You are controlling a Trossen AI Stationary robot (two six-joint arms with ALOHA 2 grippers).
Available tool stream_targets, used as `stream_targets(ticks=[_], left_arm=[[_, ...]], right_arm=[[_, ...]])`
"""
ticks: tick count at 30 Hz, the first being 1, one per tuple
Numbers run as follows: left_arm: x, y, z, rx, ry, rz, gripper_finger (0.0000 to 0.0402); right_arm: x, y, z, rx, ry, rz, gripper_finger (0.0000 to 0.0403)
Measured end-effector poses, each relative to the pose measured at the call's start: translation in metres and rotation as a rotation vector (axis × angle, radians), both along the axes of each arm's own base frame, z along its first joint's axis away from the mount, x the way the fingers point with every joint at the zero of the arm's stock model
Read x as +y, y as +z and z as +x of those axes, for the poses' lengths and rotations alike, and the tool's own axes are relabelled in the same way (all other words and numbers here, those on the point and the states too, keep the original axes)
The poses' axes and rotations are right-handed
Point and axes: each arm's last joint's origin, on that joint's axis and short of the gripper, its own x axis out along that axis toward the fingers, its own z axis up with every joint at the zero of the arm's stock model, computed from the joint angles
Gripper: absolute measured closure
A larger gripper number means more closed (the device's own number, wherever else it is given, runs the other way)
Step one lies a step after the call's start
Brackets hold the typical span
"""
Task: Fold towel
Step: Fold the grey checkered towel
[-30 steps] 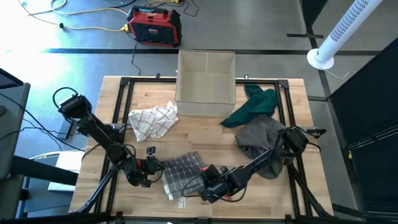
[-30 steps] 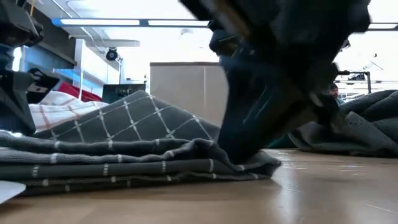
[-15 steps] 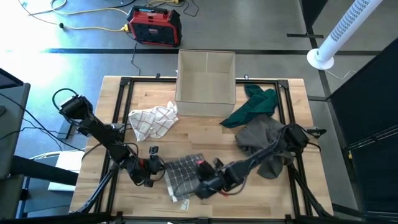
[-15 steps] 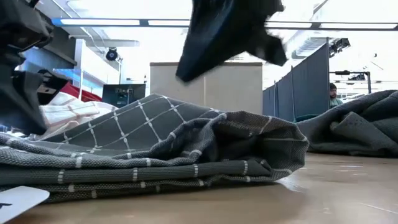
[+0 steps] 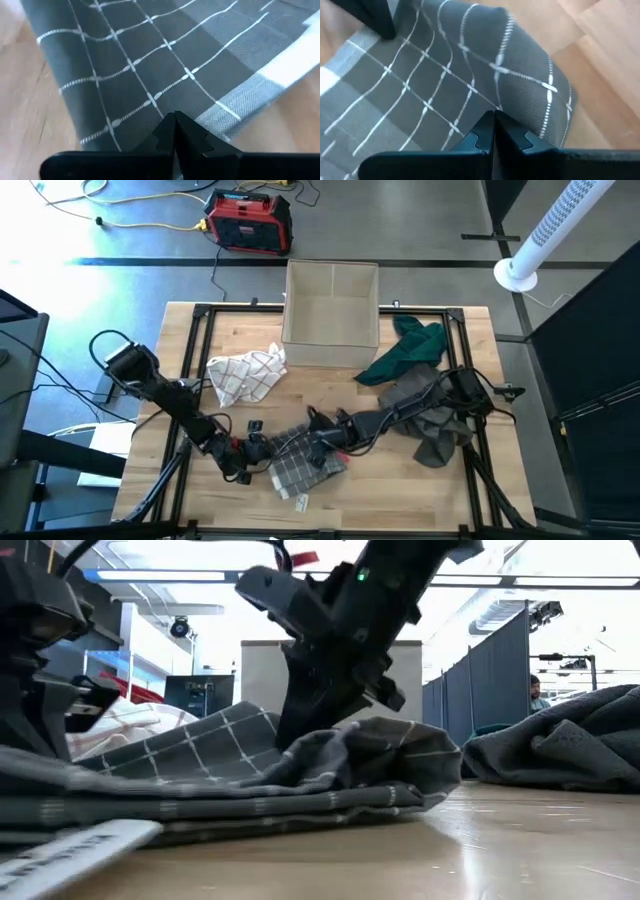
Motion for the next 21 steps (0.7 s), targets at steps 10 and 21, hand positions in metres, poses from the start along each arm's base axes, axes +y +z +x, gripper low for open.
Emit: stream_targets(ticks=[10, 21], left_arm=[[-0.001, -0.007, 0.004, 0.001, -0.011, -0.027, 0.0401], [0.004, 0.012, -0.002, 0.002, -0.053, -0.012, 0.0401]], right_arm=[[-0.017, -0.023, -0.012, 0.041, -0.083, 0.124, 0.0403], [-0.023, 0.018, -0.006, -0.022, -0.054, 0.019, 0.0403]])
